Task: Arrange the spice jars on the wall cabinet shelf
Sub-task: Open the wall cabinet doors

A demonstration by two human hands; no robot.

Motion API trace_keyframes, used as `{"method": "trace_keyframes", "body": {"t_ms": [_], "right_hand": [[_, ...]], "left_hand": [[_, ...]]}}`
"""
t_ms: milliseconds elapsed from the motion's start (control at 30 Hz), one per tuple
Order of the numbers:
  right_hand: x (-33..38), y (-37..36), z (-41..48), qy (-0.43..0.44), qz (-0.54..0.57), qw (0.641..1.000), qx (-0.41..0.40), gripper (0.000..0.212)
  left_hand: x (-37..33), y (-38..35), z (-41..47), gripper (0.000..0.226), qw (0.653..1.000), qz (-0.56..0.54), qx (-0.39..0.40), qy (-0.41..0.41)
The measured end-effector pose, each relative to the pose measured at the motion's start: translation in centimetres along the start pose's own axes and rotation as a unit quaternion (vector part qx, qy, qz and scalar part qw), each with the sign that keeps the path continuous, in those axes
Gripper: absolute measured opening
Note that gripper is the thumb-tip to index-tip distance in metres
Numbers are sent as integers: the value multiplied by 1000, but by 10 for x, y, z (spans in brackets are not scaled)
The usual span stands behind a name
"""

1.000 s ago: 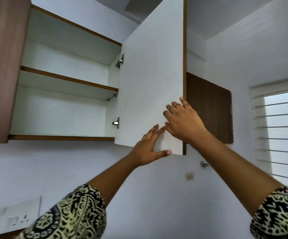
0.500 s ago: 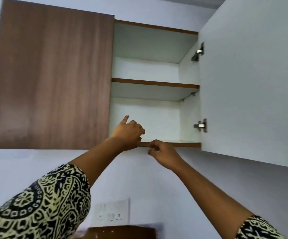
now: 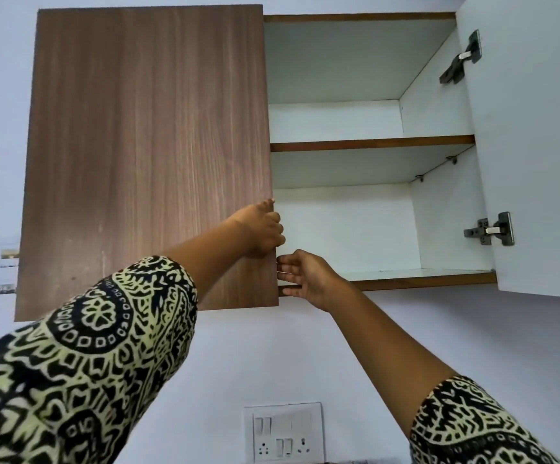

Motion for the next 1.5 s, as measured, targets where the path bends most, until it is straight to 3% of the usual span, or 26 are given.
{"method": "trace_keyframes", "body": {"t_ms": [433,667,767,867,1000,1067,1233,1333,1500], "right_hand": [[25,-33,-124,40,29,994,100,41],[28,-105,-189,111,54,986,113,29],[29,-143,-209,123,73,977,158,21],[29,-185,-226,148,20,967,205,38],[23,-250,-244,202,-49,949,239,82],[18,-286,-254,217,-59,939,260,93],[3,-374,-262,268,-81,936,216,100],[-4,-423,-262,288,-138,935,156,107],[-8,-484,-265,323,-213,916,105,110]], "left_hand": [[34,60,-145,55,995,-47,-80,-26],[58,84,-245,42,985,-97,-145,-12],[75,90,-291,40,985,-91,-144,-21],[92,92,-333,32,987,-78,-134,-38],[114,91,-386,28,992,-70,-104,-32],[125,87,-413,29,995,-57,-83,-25],[156,57,-471,37,1000,-7,-29,-10],[170,35,-497,54,999,19,26,-1],[181,0,-535,58,980,27,189,50]]}}
Point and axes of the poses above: each hand's wrist, its own z-axis towards the middle knuckle, its own y-axis out of the back of the hand, x = y × z, the point moved 2 cm from there along z, towards the middle knuckle, and after that the axes turned 1 degree about -z, right-handed, at the moved point
